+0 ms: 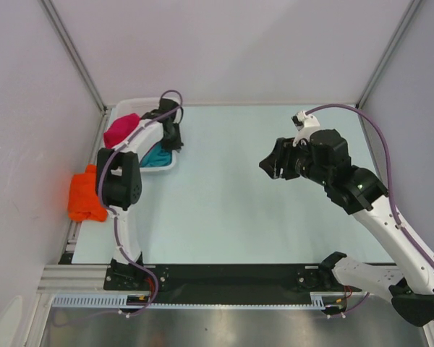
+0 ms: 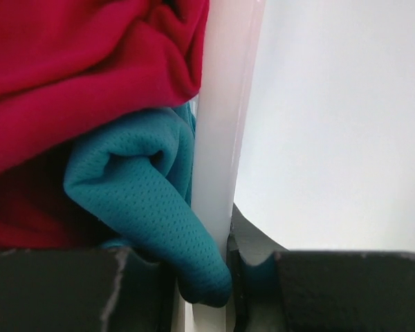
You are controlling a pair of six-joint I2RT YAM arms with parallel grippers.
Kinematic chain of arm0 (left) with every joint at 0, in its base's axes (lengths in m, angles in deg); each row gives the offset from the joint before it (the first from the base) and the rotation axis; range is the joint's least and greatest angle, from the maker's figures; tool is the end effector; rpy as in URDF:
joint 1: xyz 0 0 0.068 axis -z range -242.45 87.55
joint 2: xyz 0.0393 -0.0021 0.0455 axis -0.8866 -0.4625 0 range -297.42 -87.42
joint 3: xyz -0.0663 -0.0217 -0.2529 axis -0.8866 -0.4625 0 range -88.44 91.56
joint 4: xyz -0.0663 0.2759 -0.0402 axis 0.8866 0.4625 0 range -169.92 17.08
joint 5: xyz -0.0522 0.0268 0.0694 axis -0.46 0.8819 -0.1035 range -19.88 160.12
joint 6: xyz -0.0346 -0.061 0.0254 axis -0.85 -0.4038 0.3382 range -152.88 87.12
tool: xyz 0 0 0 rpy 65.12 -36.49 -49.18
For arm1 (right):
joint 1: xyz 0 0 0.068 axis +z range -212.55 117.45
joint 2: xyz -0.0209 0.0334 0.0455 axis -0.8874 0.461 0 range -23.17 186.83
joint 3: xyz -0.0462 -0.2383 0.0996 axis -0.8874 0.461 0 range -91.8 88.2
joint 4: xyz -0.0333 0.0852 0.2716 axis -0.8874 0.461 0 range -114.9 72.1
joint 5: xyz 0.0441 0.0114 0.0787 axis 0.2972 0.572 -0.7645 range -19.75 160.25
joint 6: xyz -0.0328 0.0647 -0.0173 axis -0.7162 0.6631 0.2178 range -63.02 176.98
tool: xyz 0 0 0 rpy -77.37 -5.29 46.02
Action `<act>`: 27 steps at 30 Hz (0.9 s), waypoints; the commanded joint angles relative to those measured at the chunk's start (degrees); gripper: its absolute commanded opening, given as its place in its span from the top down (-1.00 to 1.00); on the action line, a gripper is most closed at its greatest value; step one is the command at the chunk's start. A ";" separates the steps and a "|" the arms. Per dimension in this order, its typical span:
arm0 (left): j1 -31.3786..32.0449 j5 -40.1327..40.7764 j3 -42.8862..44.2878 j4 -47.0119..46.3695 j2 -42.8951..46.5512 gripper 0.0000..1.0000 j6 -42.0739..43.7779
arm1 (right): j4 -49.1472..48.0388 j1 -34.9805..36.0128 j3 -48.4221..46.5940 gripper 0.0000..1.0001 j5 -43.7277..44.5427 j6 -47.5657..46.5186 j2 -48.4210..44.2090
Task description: Fold and stack the t-shirts
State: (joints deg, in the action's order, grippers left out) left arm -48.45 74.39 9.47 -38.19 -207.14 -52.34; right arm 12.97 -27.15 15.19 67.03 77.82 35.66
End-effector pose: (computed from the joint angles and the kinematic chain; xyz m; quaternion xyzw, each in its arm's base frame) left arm 0.4677 -0.1118 0.1659 -0.0549 0.9713 -0.0311 0.2294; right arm 0.2121 0.1550 0.4001 -0.1214 0.8281 0.2785 0.4711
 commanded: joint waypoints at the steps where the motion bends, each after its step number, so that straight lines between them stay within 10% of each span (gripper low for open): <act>1: -10.82 -7.52 -2.45 3.35 -1.92 1.00 -6.91 | 0.28 -0.24 -0.11 -0.14 0.76 -0.19 -1.44; 8: -21.90 -11.74 -9.05 0.28 1.24 1.00 -5.15 | -0.69 -0.15 0.33 -0.14 -0.64 0.43 -1.17; 27: -24.98 -8.58 -22.23 -1.31 13.10 0.88 -6.11 | -5.78 0.55 1.91 -0.12 -5.65 2.27 2.95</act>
State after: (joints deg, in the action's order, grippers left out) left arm -69.00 67.68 -7.17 -45.55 -195.95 -49.70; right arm 11.29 -27.09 17.01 64.15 79.03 36.99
